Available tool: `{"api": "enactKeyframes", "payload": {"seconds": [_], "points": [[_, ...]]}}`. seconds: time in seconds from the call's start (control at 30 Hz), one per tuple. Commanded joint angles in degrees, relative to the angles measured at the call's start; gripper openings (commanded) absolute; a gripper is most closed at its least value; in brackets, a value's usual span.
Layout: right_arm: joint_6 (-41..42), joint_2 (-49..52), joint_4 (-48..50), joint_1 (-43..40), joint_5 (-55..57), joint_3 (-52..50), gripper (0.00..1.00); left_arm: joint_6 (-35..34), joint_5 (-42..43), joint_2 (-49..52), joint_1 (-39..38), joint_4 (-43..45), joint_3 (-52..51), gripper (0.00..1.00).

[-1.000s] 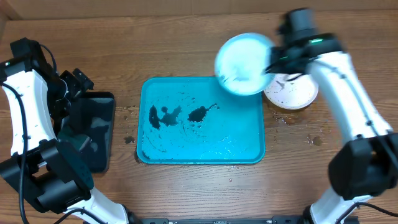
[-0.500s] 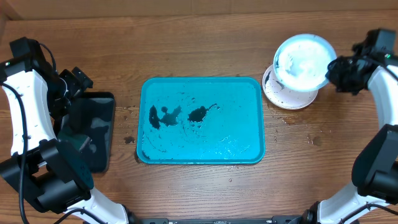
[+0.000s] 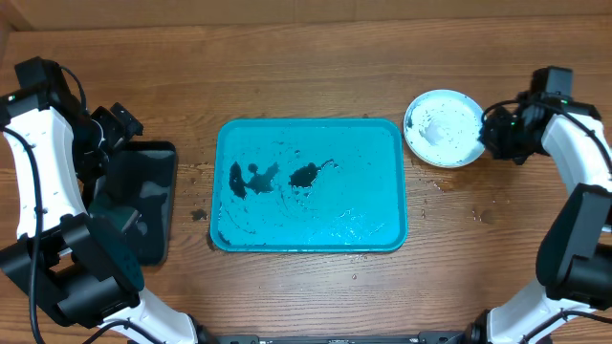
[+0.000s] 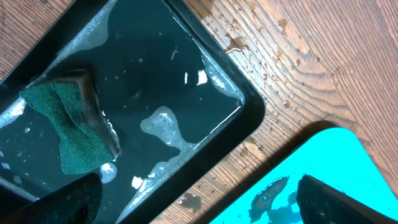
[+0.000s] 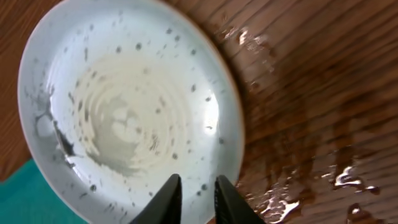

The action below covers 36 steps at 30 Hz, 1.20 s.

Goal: Clean dirty plates on tray and stack at the side

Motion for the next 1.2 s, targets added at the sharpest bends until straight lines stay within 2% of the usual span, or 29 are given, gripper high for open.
{"api": "enactKeyframes", "payload": {"seconds": [0.0, 0.13, 0.23, 0.47, 0.53, 0.57, 0.63, 0.83, 1.03, 1.17], "points": [[0.24, -0.61, -1.79, 1.73, -4.55, 0.57, 0.34, 0.66, 0.55, -0.09, 0.0, 0.04, 0.83, 1.0], [-0.02, -2.47, -5.57, 2.01, -10.08, 2.29, 0.42, 0.66, 0.55, -0.09, 0.0, 0.04, 0.83, 1.0], [-3.85, -6.58, -9.09, 2.58, -15.85, 2.84, 0.48, 0.66, 0.55, -0.09, 0.0, 0.04, 0.83, 1.0], [-4.55, -20.0, -15.76, 7.19, -12.63, 2.82, 0.57, 0.66, 0.55, -0.09, 0.0, 0.04, 0.83, 1.0], [-4.57, -23.56, -18.47, 9.49, -11.02, 2.78, 0.67, 0.68, 0.55, -0.09, 0.0, 0.04, 0.83, 1.0], [-4.55, -25.18, -19.82, 10.95, -10.6, 2.78, 0.75, 0.66, 0.55, -0.09, 0.0, 0.04, 0.83, 1.0], [-4.46, -27.32, -21.99, 13.6, -10.71, 2.78, 1.0, 0.66, 0.55, -0.09, 0.0, 0.04, 0.83, 1.0], [-4.31, -28.89, -25.05, 19.34, -10.82, 2.78, 1.0, 0.66, 0.55, -0.09, 0.0, 0.04, 0.83, 1.0], [-4.35, -28.68, -25.33, 19.67, -9.6, 2.73, 1.0, 0.66, 0.55, -0.09, 0.0, 0.04, 0.83, 1.0], [-4.31, -28.74, -29.11, 19.34, -8.7, 2.73, 1.0, 0.68, 0.55, -0.09, 0.0, 0.04, 0.83, 1.0]]}}
